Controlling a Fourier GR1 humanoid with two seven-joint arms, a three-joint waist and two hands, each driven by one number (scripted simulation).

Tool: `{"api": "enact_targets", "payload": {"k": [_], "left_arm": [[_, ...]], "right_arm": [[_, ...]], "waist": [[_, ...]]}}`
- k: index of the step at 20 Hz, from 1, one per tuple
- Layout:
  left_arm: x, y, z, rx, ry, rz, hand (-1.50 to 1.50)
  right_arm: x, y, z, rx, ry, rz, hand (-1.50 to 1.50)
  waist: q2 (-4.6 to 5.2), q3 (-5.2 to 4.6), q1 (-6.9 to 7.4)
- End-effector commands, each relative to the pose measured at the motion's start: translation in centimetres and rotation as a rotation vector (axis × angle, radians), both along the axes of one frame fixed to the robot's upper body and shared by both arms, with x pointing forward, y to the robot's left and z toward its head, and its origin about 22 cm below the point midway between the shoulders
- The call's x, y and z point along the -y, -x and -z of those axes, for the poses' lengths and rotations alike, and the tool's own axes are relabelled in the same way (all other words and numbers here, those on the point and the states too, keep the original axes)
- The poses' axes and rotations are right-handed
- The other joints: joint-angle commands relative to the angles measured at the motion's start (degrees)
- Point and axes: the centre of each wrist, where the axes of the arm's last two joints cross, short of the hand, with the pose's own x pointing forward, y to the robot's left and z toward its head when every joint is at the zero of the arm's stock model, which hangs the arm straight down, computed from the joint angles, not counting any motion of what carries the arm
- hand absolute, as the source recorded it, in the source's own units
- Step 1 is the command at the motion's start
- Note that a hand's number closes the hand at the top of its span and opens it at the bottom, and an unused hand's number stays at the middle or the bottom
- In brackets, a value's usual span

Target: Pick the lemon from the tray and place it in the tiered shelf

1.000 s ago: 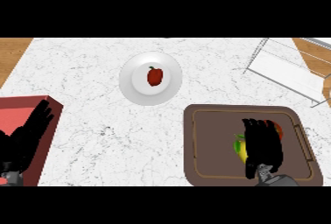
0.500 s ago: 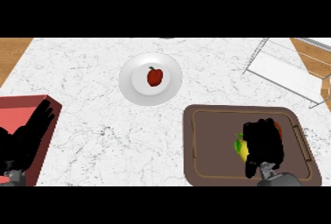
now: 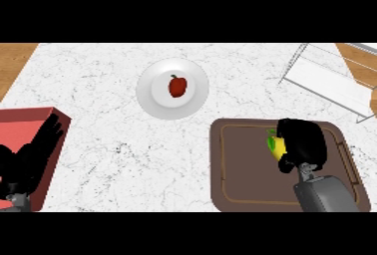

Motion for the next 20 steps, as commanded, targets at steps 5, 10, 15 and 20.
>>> {"api": "enact_targets", "payload": {"k": [5, 10, 15, 20], "left_arm": [[-0.9, 0.0, -0.6, -0.004, 0.006, -0.001, 0.00], [-1.6, -0.1, -1.0, -0.016, -0.004, -0.003, 0.00], [0.2, 1.2, 1.3, -0.006, 0.007, -0.039, 0.00], [-0.4, 0.7, 0.8, -0.003, -0.013, -0.022, 0.00]], "right_arm": [[4.6, -6.5, -6.4, 0.111, -0.239, 0.043, 1.50], [4.8, -5.3, -10.4, 0.226, -0.312, 0.082, 1.50], [4.0, -2.5, -14.9, 0.296, -0.503, 0.104, 1.50], [5.6, 1.0, -19.5, 0.429, -0.627, 0.122, 1.50]], "waist": [[0.08, 0.16, -0.12], [-0.07, 0.13, -0.67], [-0.27, 0.11, -1.11], [-0.25, 0.12, -1.44]]}}
